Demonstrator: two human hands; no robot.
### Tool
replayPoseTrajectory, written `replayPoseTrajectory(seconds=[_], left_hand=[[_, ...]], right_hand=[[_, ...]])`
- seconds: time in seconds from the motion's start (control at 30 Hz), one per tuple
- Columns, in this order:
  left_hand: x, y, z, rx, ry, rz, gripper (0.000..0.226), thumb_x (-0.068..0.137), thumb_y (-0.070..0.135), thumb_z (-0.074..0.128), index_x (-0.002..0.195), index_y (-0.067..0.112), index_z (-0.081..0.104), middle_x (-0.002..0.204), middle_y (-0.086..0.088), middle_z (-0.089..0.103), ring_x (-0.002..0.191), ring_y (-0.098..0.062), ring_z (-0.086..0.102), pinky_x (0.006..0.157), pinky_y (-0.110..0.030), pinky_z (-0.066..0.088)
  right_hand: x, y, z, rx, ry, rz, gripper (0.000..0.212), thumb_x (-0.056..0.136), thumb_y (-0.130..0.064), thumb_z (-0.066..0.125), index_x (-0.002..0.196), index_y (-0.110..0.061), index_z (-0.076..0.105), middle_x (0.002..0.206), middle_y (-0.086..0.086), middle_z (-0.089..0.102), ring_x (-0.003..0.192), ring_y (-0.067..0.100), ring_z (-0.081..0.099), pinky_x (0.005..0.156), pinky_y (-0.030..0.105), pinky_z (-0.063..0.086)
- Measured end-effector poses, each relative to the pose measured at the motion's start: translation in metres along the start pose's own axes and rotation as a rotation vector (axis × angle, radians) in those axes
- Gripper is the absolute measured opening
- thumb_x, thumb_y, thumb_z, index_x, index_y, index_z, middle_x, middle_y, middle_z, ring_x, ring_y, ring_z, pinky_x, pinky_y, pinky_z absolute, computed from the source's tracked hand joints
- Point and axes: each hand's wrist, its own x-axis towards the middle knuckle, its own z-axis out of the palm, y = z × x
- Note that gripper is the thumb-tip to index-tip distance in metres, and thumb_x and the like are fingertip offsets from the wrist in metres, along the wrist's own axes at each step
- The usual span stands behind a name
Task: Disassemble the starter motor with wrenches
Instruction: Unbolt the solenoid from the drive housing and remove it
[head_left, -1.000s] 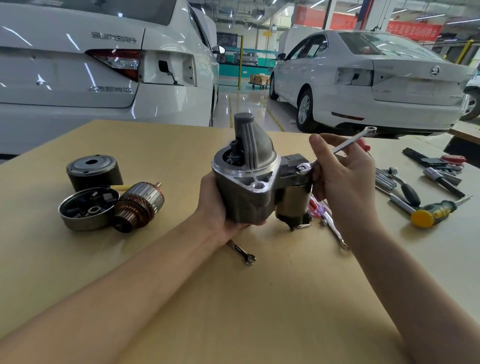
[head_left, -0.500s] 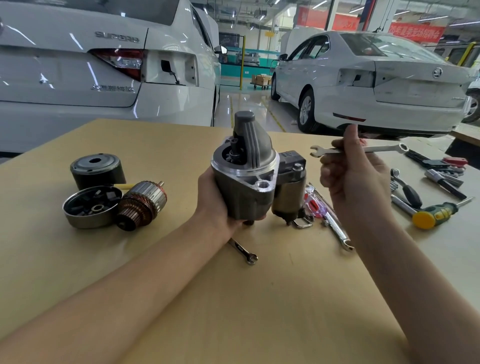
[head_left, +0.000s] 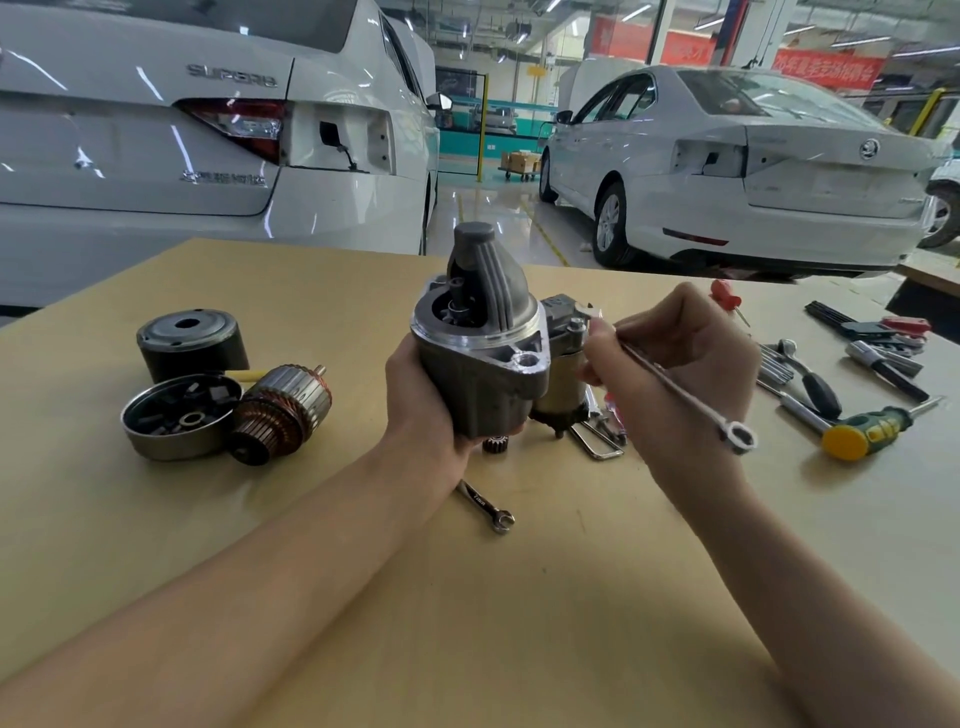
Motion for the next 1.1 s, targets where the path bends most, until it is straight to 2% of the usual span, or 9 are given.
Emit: replayPoseTrajectory(seconds=[0.2,0.33,0.43,0.5,0.6,0.7,0.83,0.97,1.1], left_hand=[[-0.001,-0.003,0.002,-0.002,-0.002,0.023,0.039,0.096,0.035,0.038,0.09,0.022,0.073,0.089,-0.001,0.077,0.075,-0.017,0.074,0.071,-0.033,0.057],[-0.002,-0.005,0.002,-0.014,-0.013,0.044,0.042,0.097,0.036,0.037,0.084,0.023,0.075,0.088,-0.001,0.077,0.077,-0.016,0.074,0.071,-0.032,0.056],[-0.002,-0.005,0.003,0.001,-0.001,0.045,0.04,0.097,0.037,0.036,0.092,0.023,0.073,0.091,-0.001,0.077,0.08,-0.017,0.073,0.073,-0.032,0.056],[-0.002,-0.004,0.003,0.011,-0.004,0.041,0.039,0.097,0.037,0.036,0.096,0.022,0.072,0.093,-0.001,0.076,0.082,-0.018,0.073,0.073,-0.032,0.056],[-0.001,-0.003,0.002,0.009,-0.012,0.024,0.038,0.096,0.038,0.037,0.093,0.023,0.073,0.087,0.0,0.076,0.074,-0.016,0.073,0.067,-0.032,0.057],[0.001,-0.003,0.002,0.044,-0.021,0.01,0.042,0.096,0.04,0.035,0.094,0.022,0.073,0.084,-0.001,0.076,0.067,-0.017,0.072,0.059,-0.032,0.058],[0.002,-0.002,0.001,0.053,-0.02,0.001,0.044,0.096,0.04,0.032,0.093,0.02,0.072,0.081,-0.002,0.075,0.064,-0.019,0.071,0.055,-0.032,0.057],[0.0,-0.002,0.002,0.043,-0.029,-0.003,0.041,0.095,0.04,0.036,0.098,0.023,0.073,0.093,-0.002,0.076,0.074,-0.018,0.073,0.074,-0.035,0.058],[0.001,-0.001,0.001,0.047,-0.039,0.0,0.039,0.096,0.039,0.037,0.098,0.022,0.072,0.089,0.0,0.076,0.074,-0.016,0.074,0.064,-0.029,0.058]], right_hand=[[-0.006,0.002,-0.001,-0.247,-0.045,-0.316,0.022,0.073,0.002,0.072,0.061,0.003,0.053,0.053,0.012,0.055,0.046,0.029,0.053,0.046,0.039,0.044],[-0.007,0.003,0.001,-0.294,-0.067,-0.367,0.025,0.074,0.007,0.071,0.059,0.005,0.051,0.051,0.012,0.053,0.046,0.021,0.049,0.046,0.036,0.041],[-0.006,0.002,0.001,-0.368,-0.084,-0.413,0.026,0.075,0.007,0.07,0.059,0.004,0.05,0.051,0.013,0.052,0.045,0.028,0.048,0.046,0.036,0.038],[-0.005,0.001,0.001,-0.287,-0.07,-0.298,0.025,0.075,0.005,0.069,0.059,0.004,0.05,0.051,0.015,0.051,0.045,0.031,0.049,0.045,0.036,0.04],[0.004,0.001,-0.002,0.077,-0.074,0.095,0.021,0.076,0.004,0.071,0.065,-0.001,0.054,0.057,0.017,0.058,0.045,0.025,0.054,0.044,0.03,0.043],[0.011,0.001,-0.005,0.385,-0.136,0.365,0.017,0.081,0.004,0.069,0.088,-0.006,0.058,0.064,0.011,0.066,0.048,0.018,0.06,0.051,0.026,0.053],[0.016,0.006,-0.002,0.54,-0.142,0.491,0.029,0.083,0.0,0.068,0.104,-0.006,0.047,0.064,0.007,0.067,0.053,0.015,0.061,0.059,0.025,0.053],[0.019,0.009,-0.006,0.518,-0.162,0.54,0.025,0.089,-0.005,0.063,0.11,-0.001,0.053,0.066,0.003,0.064,0.055,0.011,0.057,0.057,0.022,0.05],[0.02,0.007,-0.007,0.44,-0.218,0.566,0.027,0.092,-0.01,0.061,0.117,-0.004,0.06,0.067,-0.002,0.059,0.052,0.008,0.048,0.051,0.021,0.045]])
